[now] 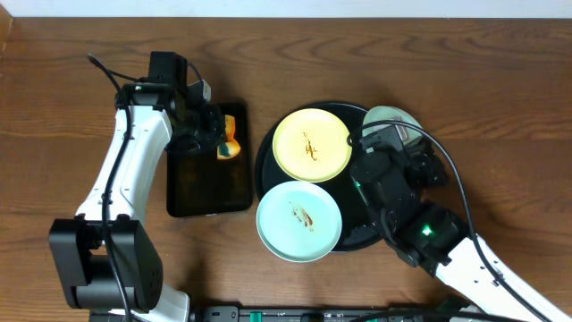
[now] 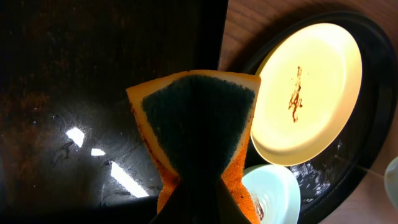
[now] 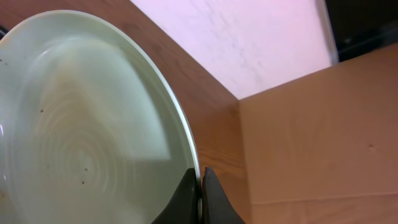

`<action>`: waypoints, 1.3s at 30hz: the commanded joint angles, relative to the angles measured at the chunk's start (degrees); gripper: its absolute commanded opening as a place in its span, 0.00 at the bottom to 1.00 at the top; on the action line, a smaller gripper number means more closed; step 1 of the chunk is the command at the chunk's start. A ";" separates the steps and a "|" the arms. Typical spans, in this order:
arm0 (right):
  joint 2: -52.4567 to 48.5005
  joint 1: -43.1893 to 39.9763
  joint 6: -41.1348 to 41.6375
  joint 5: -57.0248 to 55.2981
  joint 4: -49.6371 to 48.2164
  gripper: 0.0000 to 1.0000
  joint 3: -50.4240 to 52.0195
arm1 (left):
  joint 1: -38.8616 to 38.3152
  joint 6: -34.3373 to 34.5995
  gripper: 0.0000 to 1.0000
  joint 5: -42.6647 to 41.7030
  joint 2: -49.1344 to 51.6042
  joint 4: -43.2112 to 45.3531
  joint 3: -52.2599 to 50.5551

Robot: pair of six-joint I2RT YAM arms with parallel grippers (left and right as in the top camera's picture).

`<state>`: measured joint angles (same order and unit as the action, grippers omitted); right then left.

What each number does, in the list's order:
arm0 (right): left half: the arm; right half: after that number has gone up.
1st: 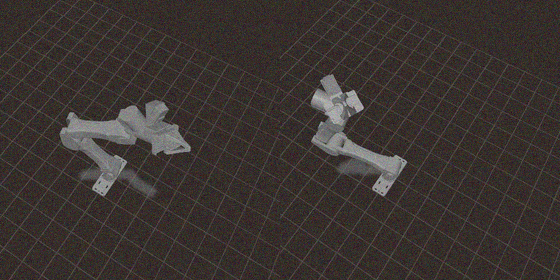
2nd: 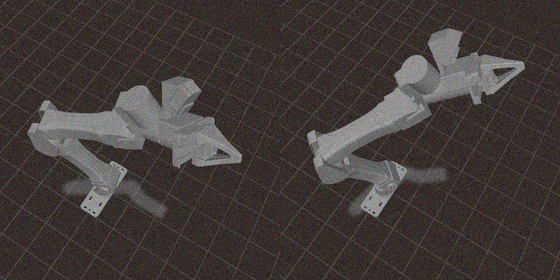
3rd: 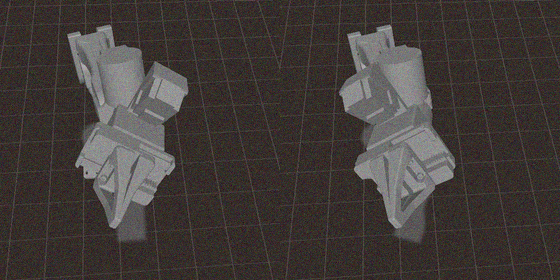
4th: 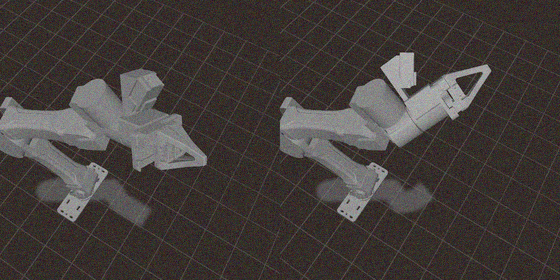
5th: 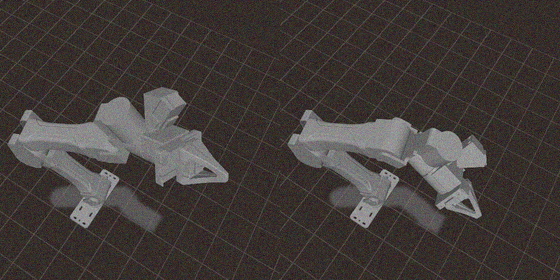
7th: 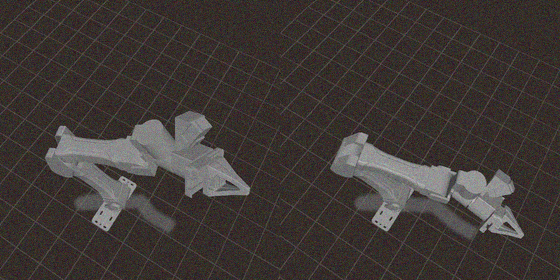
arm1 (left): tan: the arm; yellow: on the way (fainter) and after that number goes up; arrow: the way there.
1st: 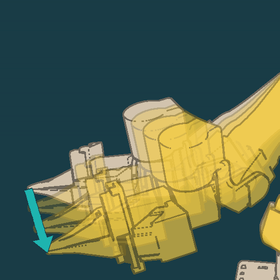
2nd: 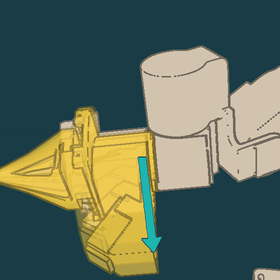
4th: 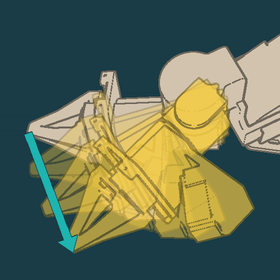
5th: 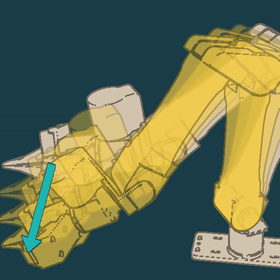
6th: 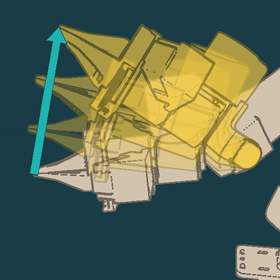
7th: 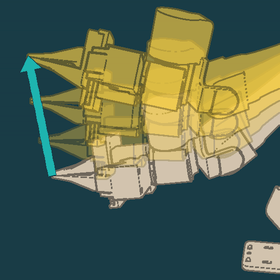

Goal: Clean dirty plates on tray and stack at the side
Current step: 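Lift the cleaned green plate with the right gripper, place it right of tray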

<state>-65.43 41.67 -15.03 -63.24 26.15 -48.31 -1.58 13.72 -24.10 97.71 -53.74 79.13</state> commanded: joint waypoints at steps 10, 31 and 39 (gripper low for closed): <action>-0.92 0.42 -3.08 -4.44 -2.45 0.01 -0.79 | 0.28 0.33 0.07 -0.76 -1.70 -0.24 -0.15; -0.92 -33.86 24.68 30.18 7.45 0.01 -1.16 | 0.28 0.28 0.08 -0.74 -1.70 -0.46 -0.15; -1.20 -54.55 33.31 38.16 8.63 0.01 -1.11 | 0.28 0.28 0.08 -0.74 -1.70 -0.66 -0.15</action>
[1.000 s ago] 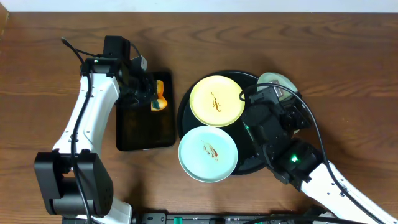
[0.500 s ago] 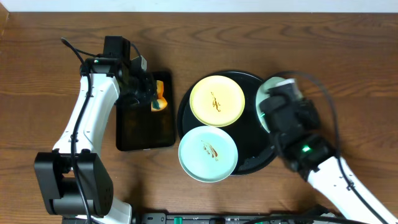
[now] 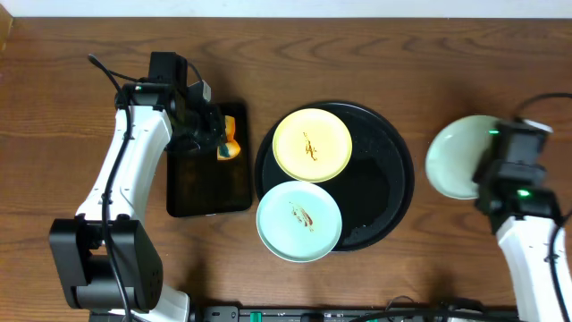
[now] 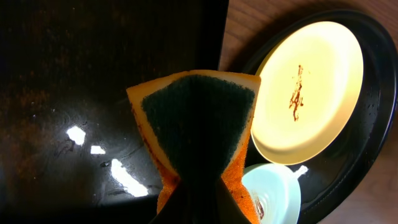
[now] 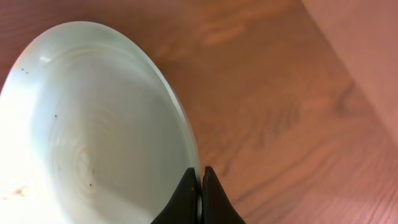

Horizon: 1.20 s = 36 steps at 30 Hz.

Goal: Clean dirty plates on tray and stack at the side
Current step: 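Lift the cleaned green plate with the right gripper, place it right of tray, then move the right gripper to the lower pale green plate and grip its rim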

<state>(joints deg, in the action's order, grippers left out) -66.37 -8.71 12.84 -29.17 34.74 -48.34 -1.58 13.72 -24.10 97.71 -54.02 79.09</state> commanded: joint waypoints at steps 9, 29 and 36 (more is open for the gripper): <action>-6.60 -16.33 13.46 7.23 -3.74 0.01 -1.05 | 0.28 0.28 0.08 -0.74 -1.70 -1.01 -0.11; -18.14 -17.88 10.25 16.79 -7.04 0.26 -1.07 | 0.28 0.28 0.08 -0.74 -1.70 -1.22 -0.11; -16.46 -16.46 4.96 29.00 -3.72 0.36 -2.51 | 0.28 0.28 0.08 -0.74 -1.70 -1.20 -0.11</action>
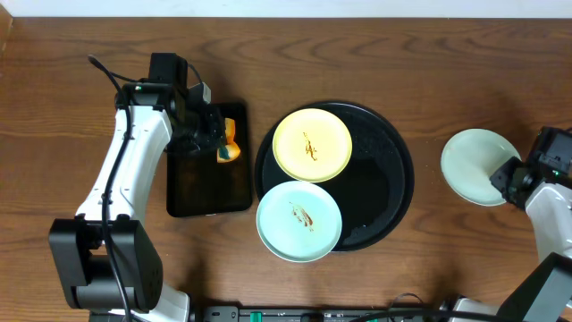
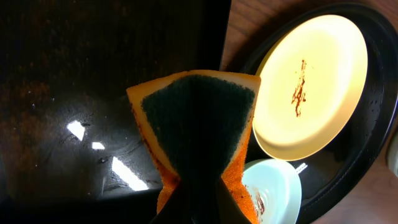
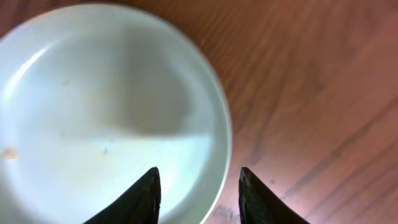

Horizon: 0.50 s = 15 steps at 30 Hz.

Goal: Clean dirty plates on tray and stack at the side
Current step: 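Move the right gripper to the lower pale green plate and grip its rim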

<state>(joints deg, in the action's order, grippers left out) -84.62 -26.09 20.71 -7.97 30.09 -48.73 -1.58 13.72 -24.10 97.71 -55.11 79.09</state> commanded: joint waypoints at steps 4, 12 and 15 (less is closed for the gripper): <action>2.60 3.50 -5.95 22.86 5.14 0.34 -3.91 | 0.28 0.26 0.08 -0.72 -1.70 -0.15 -0.11; 2.86 20.13 -17.07 37.92 12.24 0.35 -3.93 | 0.28 0.09 0.08 5.66 -1.70 -2.60 -0.11; 2.82 27.41 -17.14 37.35 13.53 0.35 -3.06 | 0.28 0.09 0.08 7.50 -1.70 -3.91 -0.11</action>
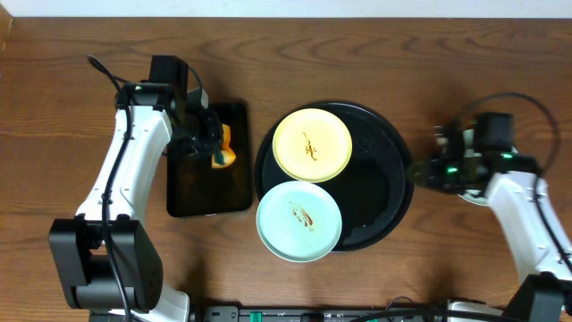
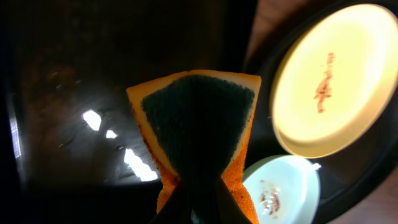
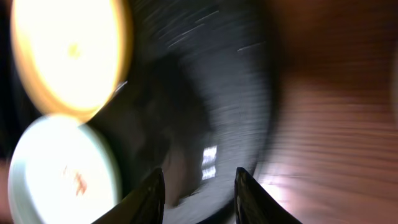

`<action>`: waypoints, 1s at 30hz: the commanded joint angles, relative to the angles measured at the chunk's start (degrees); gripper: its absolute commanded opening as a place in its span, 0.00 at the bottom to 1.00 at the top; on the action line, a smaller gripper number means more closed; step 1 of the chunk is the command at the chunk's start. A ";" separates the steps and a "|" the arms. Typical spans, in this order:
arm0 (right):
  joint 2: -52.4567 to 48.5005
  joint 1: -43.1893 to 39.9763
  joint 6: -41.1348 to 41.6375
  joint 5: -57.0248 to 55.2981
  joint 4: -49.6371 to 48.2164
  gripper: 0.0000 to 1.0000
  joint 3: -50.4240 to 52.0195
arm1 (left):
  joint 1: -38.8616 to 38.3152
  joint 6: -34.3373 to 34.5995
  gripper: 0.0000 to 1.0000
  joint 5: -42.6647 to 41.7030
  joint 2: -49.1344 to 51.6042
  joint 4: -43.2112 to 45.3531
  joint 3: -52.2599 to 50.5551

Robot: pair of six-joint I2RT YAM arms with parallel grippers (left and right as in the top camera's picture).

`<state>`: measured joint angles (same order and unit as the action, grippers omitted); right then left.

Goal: Clean dirty plates on tray and stack at the side
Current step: 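Move the right gripper to the lower pale green plate and grip its rim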

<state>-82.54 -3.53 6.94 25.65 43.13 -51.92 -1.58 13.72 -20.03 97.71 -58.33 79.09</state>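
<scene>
The round black tray (image 1: 386, 192) holds a stained yellow plate (image 1: 312, 145) and a stained light blue plate (image 1: 299, 220). My right gripper (image 1: 415, 170) is open and empty at the tray's right rim. In its wrist view the gripper (image 3: 196, 186) faces the tray (image 3: 236, 93), with the yellow plate (image 3: 68, 50) and blue plate (image 3: 56, 168) to the left. My left gripper (image 1: 217, 145) is shut on an orange and green sponge (image 2: 199, 124) over the black rectangular tray (image 1: 192, 188). The pale green plate does not show.
Bare wooden table (image 1: 357, 54) surrounds both trays. The left arm (image 1: 130, 161) runs along the table's left side. The right arm (image 1: 509, 192) crosses the table to the right of the round tray.
My right gripper was open over the pale green plate on the table at the right. It is now at the round tray's right rim, still open. The sponge has shifted slightly left.
My right gripper was shut on the pale green plate's rim above the tray's far right. Then it held the plate over the table at the right. Then it was open with the plate lying there. The left gripper held the sponge over the rectangular tray throughout.
</scene>
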 commanded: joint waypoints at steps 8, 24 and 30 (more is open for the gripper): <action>-1.07 19.23 2.21 3.23 -1.75 0.34 3.96 | 0.28 0.11 0.08 3.41 -1.70 -1.22 -0.11; -5.25 29.18 12.41 -1.75 -14.69 0.20 12.90 | 0.28 0.11 0.08 3.41 -1.70 -1.25 -0.11; -5.25 29.18 13.86 -1.81 -15.34 0.18 13.77 | 0.28 0.11 0.08 3.41 -1.70 -1.22 -0.11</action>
<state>-87.50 25.06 19.16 24.18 27.97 -38.70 -1.58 13.72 -17.56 97.71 -59.37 79.09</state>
